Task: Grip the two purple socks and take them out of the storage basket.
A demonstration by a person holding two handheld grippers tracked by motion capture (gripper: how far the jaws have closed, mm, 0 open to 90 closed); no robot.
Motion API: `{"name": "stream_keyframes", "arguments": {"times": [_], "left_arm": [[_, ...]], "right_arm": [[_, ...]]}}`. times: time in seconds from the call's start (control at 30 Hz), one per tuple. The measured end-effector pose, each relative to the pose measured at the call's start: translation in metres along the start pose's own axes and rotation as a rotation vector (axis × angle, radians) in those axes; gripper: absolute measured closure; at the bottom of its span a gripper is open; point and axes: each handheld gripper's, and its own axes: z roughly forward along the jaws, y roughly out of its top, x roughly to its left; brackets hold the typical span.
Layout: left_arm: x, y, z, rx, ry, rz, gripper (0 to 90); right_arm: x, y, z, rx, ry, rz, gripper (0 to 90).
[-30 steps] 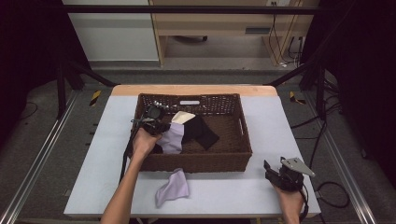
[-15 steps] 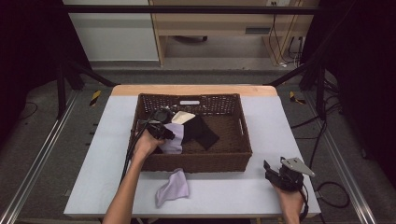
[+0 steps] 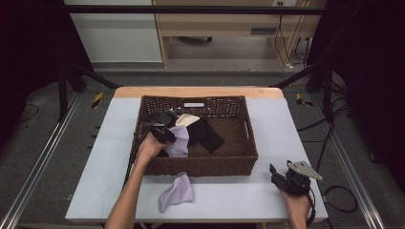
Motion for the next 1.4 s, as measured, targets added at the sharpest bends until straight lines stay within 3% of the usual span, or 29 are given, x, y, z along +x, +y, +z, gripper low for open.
{"name": "stream_keyframes", "arguments": {"times": [0.03,0.07,0.1,0.13,0.17,0.27,0.33,0.37,0.5,0.7,0.73,0.8,0.93,1.03,1.13,1.17,1.3,1.4], "left_arm": [[0.000,-0.001,-0.008,-0.084,-0.005,0.003,86.0],[-0.001,-0.002,-0.011,-0.117,-0.006,0.004,86.0],[-0.001,-0.002,-0.011,-0.117,-0.006,0.004,86.1],[-0.001,-0.003,-0.017,-0.190,-0.001,0.012,86.0],[-0.002,-0.004,-0.021,-0.229,0.006,0.017,86.0],[0.000,-0.007,-0.029,-0.312,0.018,0.003,86.0],[0.001,-0.008,-0.032,-0.338,0.016,0.001,86.0],[0.001,-0.010,-0.036,-0.388,0.020,-0.003,86.0],[0.003,-0.013,-0.040,-0.442,-0.002,-0.014,86.0],[0.004,-0.016,-0.047,-0.514,0.004,-0.015,86.0],[0.006,-0.018,-0.050,-0.550,-0.010,-0.034,86.0],[0.007,-0.018,-0.050,-0.547,-0.007,-0.044,86.0],[0.010,-0.019,-0.056,-0.598,-0.022,-0.066,86.0],[0.010,-0.020,-0.062,-0.646,-0.005,-0.084,86.0],[0.008,-0.022,-0.067,-0.675,0.017,-0.080,86.0],[0.005,-0.023,-0.073,-0.708,0.024,-0.073,86.0],[0.002,-0.026,-0.082,-0.751,-0.003,-0.070,86.0],[-0.006,-0.035,-0.098,-0.801,-0.031,-0.039,85.9]], "right_arm": [[0.000,0.000,0.000,0.000,0.000,0.000,33.6],[0.000,0.000,0.000,0.001,0.001,0.000,33.6],[0.000,0.000,0.000,0.002,0.000,0.000,33.6],[0.000,0.000,0.000,0.002,0.000,0.000,33.6],[0.000,0.000,0.000,0.003,0.000,0.001,33.6],[0.000,0.000,0.000,0.003,-0.001,0.002,33.6],[0.000,0.000,0.000,0.004,-0.001,0.003,33.6],[0.000,0.000,0.000,0.002,-0.001,0.002,33.6],[0.000,0.000,0.000,0.004,-0.001,0.004,33.6],[0.000,0.000,0.000,0.005,-0.001,0.003,33.5],[0.000,0.000,0.000,0.006,0.000,0.004,33.5],[0.000,0.000,0.000,0.008,-0.002,0.004,33.5],[0.000,0.000,0.000,0.007,-0.004,0.004,33.5],[0.000,0.000,0.001,0.008,-0.002,0.005,33.6],[0.000,0.001,0.001,0.011,0.000,0.008,33.6],[0.000,0.001,0.001,0.011,0.000,0.008,33.6],[0.000,0.000,0.000,0.007,-0.001,0.005,33.8],[0.000,0.000,0.000,0.008,-0.001,0.004,34.0]]}}
